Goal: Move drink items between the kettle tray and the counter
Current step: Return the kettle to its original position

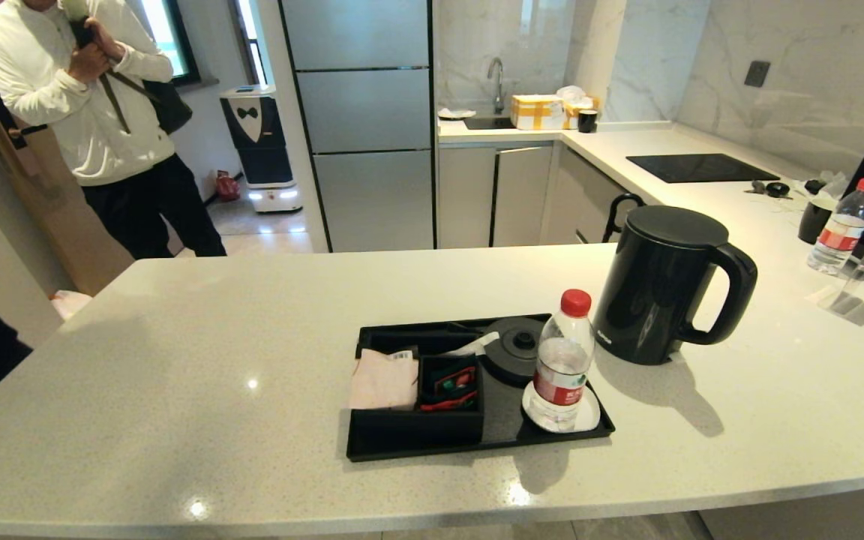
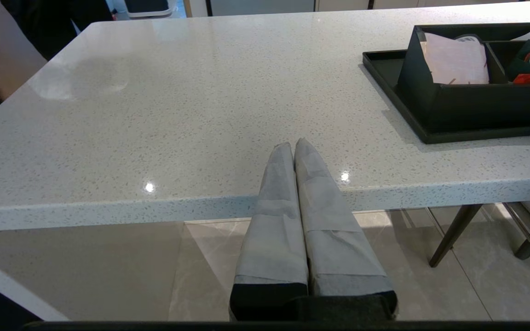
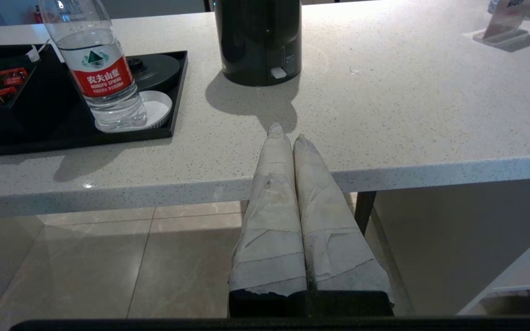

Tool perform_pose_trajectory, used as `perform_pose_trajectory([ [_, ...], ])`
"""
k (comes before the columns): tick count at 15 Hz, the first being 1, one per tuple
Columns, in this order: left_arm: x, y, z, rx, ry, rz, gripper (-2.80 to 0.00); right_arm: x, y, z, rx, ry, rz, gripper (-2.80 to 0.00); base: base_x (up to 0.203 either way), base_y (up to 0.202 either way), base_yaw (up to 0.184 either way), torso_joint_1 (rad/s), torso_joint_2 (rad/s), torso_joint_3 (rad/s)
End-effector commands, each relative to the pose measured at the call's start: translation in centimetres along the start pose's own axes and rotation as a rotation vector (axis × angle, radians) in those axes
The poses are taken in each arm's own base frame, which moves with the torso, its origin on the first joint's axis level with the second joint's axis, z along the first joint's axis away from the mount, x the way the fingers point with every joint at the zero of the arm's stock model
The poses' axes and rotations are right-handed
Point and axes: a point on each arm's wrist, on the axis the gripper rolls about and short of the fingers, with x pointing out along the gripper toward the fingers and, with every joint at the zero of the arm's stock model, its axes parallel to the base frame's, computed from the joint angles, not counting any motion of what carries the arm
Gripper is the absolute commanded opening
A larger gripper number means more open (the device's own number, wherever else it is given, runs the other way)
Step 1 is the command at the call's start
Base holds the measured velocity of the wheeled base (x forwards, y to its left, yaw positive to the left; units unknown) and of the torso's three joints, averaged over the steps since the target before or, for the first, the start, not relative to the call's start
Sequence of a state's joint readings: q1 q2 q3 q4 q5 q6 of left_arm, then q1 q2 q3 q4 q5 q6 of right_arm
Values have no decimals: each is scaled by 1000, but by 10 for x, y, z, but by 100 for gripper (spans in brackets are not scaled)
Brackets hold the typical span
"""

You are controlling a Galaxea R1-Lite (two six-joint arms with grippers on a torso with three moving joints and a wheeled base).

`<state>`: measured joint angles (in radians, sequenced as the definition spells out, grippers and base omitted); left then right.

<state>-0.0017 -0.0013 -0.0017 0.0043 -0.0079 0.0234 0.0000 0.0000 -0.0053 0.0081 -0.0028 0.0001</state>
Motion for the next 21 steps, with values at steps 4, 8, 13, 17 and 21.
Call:
perform_pose_trajectory([
  [4,0,0,0,0,2,0,-280,0,0,0,6,5,-2,-280,0,0,0,0,0,0],
  [8,0,0,0,0,2,0,-280,-7,0,31,11,-10,7,-280,0,0,0,0,0,0],
  [13,0,0,0,0,2,0,-280,-10,0,106,136,235,-17,-280,0,0,0,0,0,0],
  [17,0,0,0,1,2,0,-280,30,0,131,254,487,-75,-280,0,0,0,0,0,0],
  [21,0,0,0,0,2,0,-280,57,3,133,256,615,39,-280,0,0,0,0,0,0],
])
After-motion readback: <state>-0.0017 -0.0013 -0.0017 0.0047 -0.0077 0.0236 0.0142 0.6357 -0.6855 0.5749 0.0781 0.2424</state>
